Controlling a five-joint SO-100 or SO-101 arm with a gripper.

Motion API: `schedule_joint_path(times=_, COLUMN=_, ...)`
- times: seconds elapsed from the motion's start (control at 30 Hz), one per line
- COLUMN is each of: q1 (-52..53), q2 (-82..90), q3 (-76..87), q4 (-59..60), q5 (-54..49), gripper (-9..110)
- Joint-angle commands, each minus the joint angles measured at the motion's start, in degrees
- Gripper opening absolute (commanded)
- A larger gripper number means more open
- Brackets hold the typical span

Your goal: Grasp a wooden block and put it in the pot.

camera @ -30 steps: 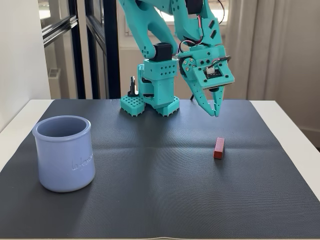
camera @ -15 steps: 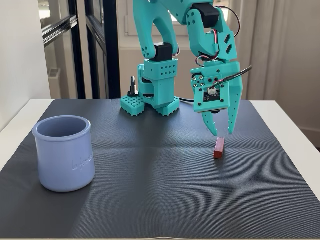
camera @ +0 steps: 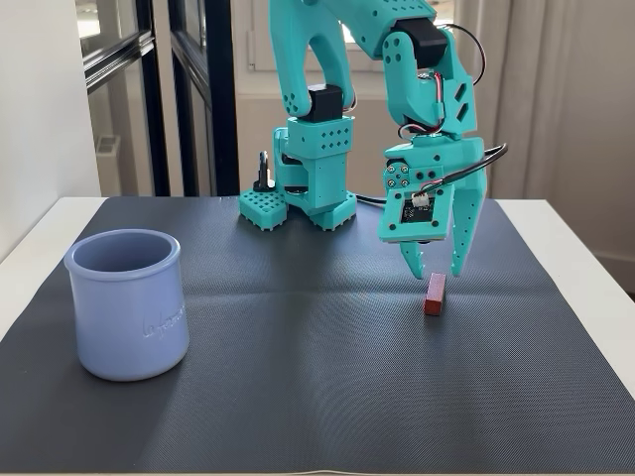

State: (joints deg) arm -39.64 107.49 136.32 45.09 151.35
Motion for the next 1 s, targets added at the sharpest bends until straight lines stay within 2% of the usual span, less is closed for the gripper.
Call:
schedule_joint_path(times=0.0, q1=-1.14, q2=-1.85, q3=-4.92, q4=-0.79, q5=0.62, gripper=13)
schedule_joint_path(times=0.33, q1=-1.14, q2=-9.14, q3=-9.49, q4=-0.79, q5=0.7, gripper=13)
schedule_joint_path(times=0.97, q1=3.43, q2=-8.61, q3=-5.71, q4=-0.35, q5=0.53, gripper=12)
